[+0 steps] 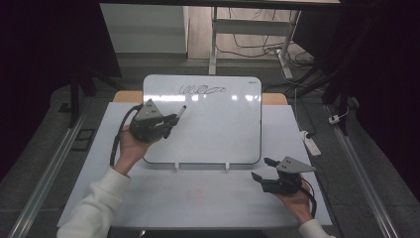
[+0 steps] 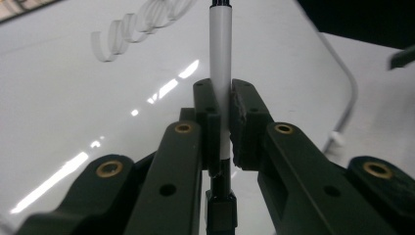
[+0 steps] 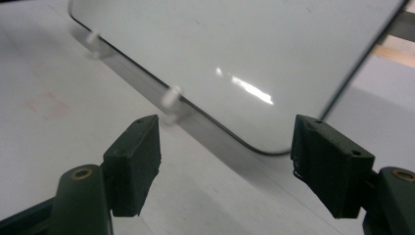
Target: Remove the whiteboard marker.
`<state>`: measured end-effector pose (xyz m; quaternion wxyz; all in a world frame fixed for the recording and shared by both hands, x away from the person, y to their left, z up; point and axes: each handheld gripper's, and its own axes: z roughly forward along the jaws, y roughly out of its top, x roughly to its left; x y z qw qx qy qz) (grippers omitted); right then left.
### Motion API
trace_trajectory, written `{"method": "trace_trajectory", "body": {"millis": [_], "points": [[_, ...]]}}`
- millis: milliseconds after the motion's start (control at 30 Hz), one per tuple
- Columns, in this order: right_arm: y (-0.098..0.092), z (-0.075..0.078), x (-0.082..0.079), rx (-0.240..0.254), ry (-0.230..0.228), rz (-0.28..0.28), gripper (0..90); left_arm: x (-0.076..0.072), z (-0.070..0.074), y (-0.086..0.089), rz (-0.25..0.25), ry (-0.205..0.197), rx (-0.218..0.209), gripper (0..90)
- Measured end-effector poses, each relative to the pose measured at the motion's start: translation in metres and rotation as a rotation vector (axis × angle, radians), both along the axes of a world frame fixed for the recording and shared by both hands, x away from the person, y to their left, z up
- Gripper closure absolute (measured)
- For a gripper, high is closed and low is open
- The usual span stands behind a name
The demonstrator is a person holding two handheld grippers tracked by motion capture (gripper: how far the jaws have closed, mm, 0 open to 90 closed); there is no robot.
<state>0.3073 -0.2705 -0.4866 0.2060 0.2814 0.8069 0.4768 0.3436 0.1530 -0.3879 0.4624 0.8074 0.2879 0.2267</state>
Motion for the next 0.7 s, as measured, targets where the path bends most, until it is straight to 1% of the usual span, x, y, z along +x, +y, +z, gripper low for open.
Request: {"method": "trace_trajectory", "body": {"millis": [33, 67, 100, 133, 167, 200, 233, 267, 333, 367, 400, 433, 467, 500, 533, 567, 600, 700], "points": [[0.003, 0.002, -0.001, 0.012, 0.004, 0.008, 26.9, 0.0, 0.0, 0.0, 0.0, 0.0, 0.0, 81.6], [0.006, 0.004, -0.001, 0.024, 0.012, 0.018, 27.0, -0.007, -0.005, -0.01, -0.037, 0.008, -0.022, 81.6], [0.009, 0.006, -0.001, 0.036, 0.018, 0.027, 27.0, -0.007, -0.005, -0.01, -0.037, 0.008, -0.022, 81.6], [0.012, 0.007, -0.001, 0.05, 0.026, 0.035, 26.9, -0.01, -0.007, -0.015, -0.051, 0.005, -0.021, 81.6], [0.012, 0.007, -0.001, 0.05, 0.026, 0.035, 26.9, -0.013, -0.009, -0.02, -0.064, 0.004, -0.023, 81.6], [0.019, 0.009, -0.002, 0.068, 0.036, 0.041, 26.7, -0.016, -0.011, -0.025, -0.082, 0.005, -0.027, 81.6], [0.019, 0.009, -0.002, 0.068, 0.036, 0.041, 26.7, -0.018, -0.013, -0.028, -0.09, 0.007, -0.036, 81.6], [0.026, 0.011, -0.001, 0.08, 0.048, 0.05, 26.9, -0.021, -0.015, -0.033, -0.106, 0.01, -0.048, 81.6], [0.029, 0.011, -0.001, 0.081, 0.048, 0.053, 26.9, -0.025, -0.018, -0.04, -0.127, 0.013, -0.06, 81.6], [0.038, 0.012, 0.0, 0.085, 0.059, 0.065, 27.3, -0.026, -0.019, -0.042, -0.134, 0.014, -0.062, 81.6], [0.043, 0.012, 0.0, 0.083, 0.063, 0.071, 27.7, -0.028, -0.022, -0.048, -0.151, 0.016, -0.063, 81.6], [0.049, 0.013, 0.0, 0.085, 0.068, 0.081, 28.0, -0.028, -0.022, -0.048, -0.151, 0.016, -0.063, 81.6], [0.049, 0.013, 0.0, 0.085, 0.068, 0.081, 28.0, -0.028, -0.023, -0.051, -0.157, 0.018, -0.066, 81.6], [0.059, 0.015, 0.0, 0.089, 0.073, 0.099, 29.0, -0.029, -0.025, -0.053, -0.164, 0.02, -0.068, 81.6], [0.065, 0.016, 0.0, 0.093, 0.077, 0.107, 29.7, -0.029, -0.026, -0.056, -0.169, 0.022, -0.068, 81.6], [0.069, 0.017, 0.001, 0.095, 0.082, 0.109, 30.4, -0.03, -0.031, -0.061, -0.178, 0.024, -0.069, 81.6], [0.074, 0.017, 0.001, 0.1, 0.092, 0.11, 30.9, -0.03, -0.031, -0.061, -0.178, 0.024, -0.069, 81.6], [0.087, 0.017, 0.003, 0.113, 0.114, 0.116, 31.6, -0.031, -0.037, -0.069, -0.188, 0.033, -0.065, 81.6]]}}
